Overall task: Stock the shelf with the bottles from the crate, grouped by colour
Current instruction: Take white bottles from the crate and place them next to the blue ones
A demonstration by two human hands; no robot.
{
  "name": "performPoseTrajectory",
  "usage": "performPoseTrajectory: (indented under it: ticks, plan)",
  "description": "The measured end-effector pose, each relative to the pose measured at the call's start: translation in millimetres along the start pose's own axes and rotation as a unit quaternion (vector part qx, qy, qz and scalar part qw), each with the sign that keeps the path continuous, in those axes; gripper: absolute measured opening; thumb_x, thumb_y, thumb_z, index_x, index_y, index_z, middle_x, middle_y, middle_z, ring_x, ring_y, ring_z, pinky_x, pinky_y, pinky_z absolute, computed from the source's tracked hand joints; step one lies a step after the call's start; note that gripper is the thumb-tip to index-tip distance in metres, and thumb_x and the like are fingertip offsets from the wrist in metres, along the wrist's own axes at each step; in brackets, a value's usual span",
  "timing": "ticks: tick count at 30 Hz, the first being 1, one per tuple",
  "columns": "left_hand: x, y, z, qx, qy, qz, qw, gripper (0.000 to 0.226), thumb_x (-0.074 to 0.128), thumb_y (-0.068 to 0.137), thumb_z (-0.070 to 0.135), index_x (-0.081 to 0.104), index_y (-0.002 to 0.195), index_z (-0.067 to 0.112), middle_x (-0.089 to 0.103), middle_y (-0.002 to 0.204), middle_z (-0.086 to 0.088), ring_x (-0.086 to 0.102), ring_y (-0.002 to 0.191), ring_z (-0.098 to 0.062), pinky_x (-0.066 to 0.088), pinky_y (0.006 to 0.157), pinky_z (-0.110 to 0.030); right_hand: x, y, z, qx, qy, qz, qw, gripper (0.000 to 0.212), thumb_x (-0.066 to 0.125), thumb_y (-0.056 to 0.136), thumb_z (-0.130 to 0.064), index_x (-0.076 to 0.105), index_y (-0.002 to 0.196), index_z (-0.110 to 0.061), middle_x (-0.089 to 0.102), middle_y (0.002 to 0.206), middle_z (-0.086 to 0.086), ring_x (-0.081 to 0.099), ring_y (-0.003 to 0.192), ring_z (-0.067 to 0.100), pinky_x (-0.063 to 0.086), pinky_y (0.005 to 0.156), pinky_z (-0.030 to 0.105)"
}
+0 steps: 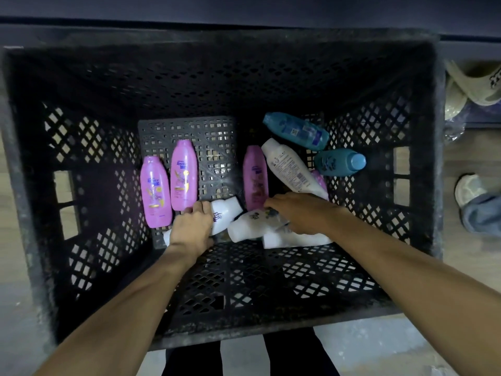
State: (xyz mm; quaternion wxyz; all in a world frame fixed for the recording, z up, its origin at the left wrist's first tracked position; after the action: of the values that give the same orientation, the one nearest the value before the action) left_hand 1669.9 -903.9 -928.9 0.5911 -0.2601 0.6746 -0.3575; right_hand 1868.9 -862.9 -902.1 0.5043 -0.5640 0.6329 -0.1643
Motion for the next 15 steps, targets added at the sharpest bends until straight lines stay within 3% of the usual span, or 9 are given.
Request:
performPoseTrajectory:
  ticks: [4,9,15]
  plan:
    - [-10,-6,-10,-0.013,-0.044,0.009,0.999,0.076,0.073,0.077,0.046,0.034,0.130,0.009,0.050,0.124,-0.007,0.058,0.105,-0.026,0.048,0.079,-0.036,5,22,-1,0.008,-0.004,-0.020,1.000,0.060,0.076,0.083,-0.019,0.047,0.136,-0.018,0.050,0.130,0.002,0.054,0.113,0.023,0.048,0.089,0.032]
    - [-22,-9,-24,-0.050,-0.104,0.017,0.993,0.076,0.074,0.075,0.047,0.037,0.127,0.008,0.052,0.122,-0.009,0.061,0.103,-0.030,0.048,0.079,-0.038,7,40,4,0.017,-0.063,-0.048,0.997,0.059,0.071,0.085,-0.018,0.042,0.136,-0.029,0.058,0.120,0.003,0.059,0.102,0.024,0.054,0.082,0.039]
    - [-26,-19,-44,-0.114,-0.195,0.050,0.973,0.079,0.076,0.072,0.047,0.039,0.128,0.006,0.055,0.118,-0.011,0.061,0.103,-0.034,0.048,0.080,-0.039,3,42,-3,-0.017,-0.112,-0.112,0.987,0.082,0.086,0.066,-0.013,0.045,0.137,-0.018,0.057,0.121,0.002,0.058,0.104,0.023,0.053,0.083,0.038]
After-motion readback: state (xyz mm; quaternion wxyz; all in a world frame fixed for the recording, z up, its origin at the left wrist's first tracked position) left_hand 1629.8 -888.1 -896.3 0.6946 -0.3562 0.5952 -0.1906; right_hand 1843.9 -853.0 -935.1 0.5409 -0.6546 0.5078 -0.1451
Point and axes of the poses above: each hand's wrist, its own y-axis towards the middle knuckle, its own x-axis out of the palm, z = x × y, the point moved 7 cm from there along y, towards the middle knuckle
